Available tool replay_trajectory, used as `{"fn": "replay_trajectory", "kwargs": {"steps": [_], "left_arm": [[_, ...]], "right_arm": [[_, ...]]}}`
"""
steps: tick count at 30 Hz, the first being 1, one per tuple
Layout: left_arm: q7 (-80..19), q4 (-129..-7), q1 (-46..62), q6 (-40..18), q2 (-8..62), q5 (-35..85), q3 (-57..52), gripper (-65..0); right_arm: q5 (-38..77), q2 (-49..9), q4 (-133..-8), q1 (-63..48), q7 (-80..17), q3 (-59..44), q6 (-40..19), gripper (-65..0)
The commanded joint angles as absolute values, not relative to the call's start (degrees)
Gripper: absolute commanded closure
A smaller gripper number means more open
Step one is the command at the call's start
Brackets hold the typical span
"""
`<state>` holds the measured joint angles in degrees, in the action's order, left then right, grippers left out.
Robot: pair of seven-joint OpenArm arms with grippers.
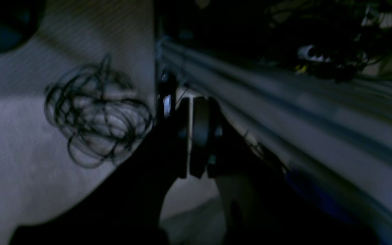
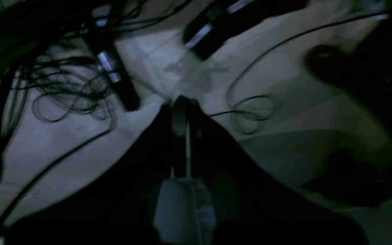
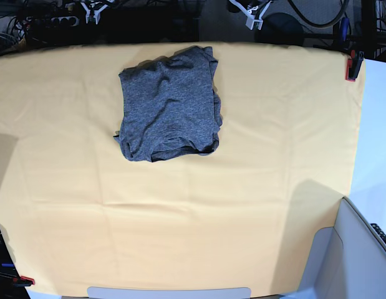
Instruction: Fold the T-shirt properly
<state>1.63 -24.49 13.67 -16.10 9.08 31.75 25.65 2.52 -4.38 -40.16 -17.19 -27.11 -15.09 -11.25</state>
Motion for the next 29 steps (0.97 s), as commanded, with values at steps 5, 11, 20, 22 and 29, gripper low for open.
{"fn": "replay_trajectory", "kwargs": {"steps": [5, 11, 20, 22, 29], "left_arm": [[8.0, -13.7, 9.3, -8.3, 7.1, 31.5, 29.2, 0.0], [7.8, -10.0, 5.4, -7.9, 6.6, 31.5, 30.8, -0.1], [8.1, -8.3, 4.1, -0.7, 6.8, 31.5, 33.9, -0.1], [8.2, -8.3, 4.2, -0.7, 6.6, 31.5, 33.9, -0.1], [8.1, -8.4, 4.2, -0.7, 5.4, 31.5, 33.8, -0.1]], "right_arm": [[2.4, -4.2, -24.4, -9.8, -18.8, -4.2, -11.2, 0.0], [2.4, -2.5, -16.5, -4.2, -12.9, 10.8, -11.1, 0.0], [2.4, -0.7, -10.9, -1.9, -2.4, 17.4, 0.3, -2.6], [2.5, -0.7, -10.9, -1.9, -1.9, 17.3, 0.4, -7.3], [2.7, -0.5, -11.0, -3.1, -1.6, 16.9, 0.4, -11.6]]}}
